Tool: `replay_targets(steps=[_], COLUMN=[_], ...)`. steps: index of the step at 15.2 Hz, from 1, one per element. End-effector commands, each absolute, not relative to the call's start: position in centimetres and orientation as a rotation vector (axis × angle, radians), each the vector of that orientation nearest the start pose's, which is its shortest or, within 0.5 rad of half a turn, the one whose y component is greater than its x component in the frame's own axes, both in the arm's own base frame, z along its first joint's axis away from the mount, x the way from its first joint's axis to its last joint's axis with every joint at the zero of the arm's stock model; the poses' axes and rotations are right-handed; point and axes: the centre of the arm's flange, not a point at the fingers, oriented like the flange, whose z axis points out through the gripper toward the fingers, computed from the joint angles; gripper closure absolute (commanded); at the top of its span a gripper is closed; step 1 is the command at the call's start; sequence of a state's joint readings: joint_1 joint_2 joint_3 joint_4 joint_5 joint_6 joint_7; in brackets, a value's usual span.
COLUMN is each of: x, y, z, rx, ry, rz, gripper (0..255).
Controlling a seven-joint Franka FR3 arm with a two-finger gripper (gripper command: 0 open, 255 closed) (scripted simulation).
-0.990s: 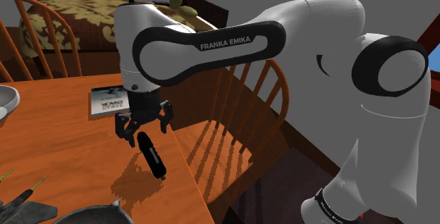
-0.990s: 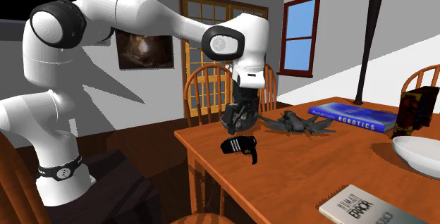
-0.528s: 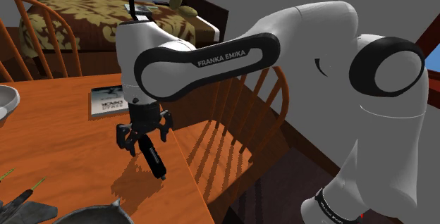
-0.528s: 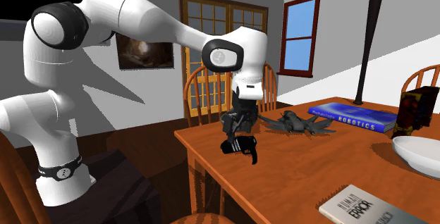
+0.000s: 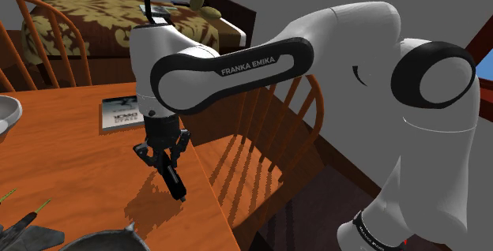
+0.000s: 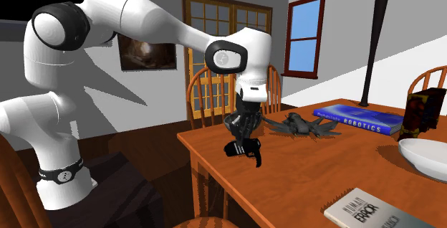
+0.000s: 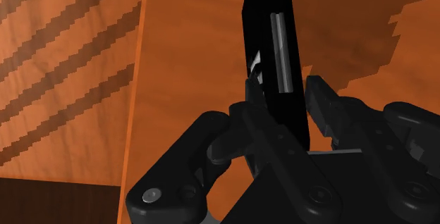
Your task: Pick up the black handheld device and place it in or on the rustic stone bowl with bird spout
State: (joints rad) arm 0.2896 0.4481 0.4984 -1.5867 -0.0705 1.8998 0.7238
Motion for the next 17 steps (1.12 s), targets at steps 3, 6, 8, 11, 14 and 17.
replay_targets(steps=[3, 6, 8, 11, 14, 17], x=[49.9, 49.9, 49.9, 49.9, 49.9, 49.9], y=[43.6, 43.5, 43.6, 43.6, 43.6, 43.6], z=[39.6, 39.6, 39.6, 41.2, 42.8, 44.3], rx=[-3.081, -3.081, -3.081, -3.081, -3.081, -3.081], ry=[-0.087, -0.087, -0.087, -0.087, -0.087, -0.087], rz=[0.243, 0.243, 0.243, 0.243, 0.243, 0.243], gripper=[255, 255, 255, 255, 255, 255])
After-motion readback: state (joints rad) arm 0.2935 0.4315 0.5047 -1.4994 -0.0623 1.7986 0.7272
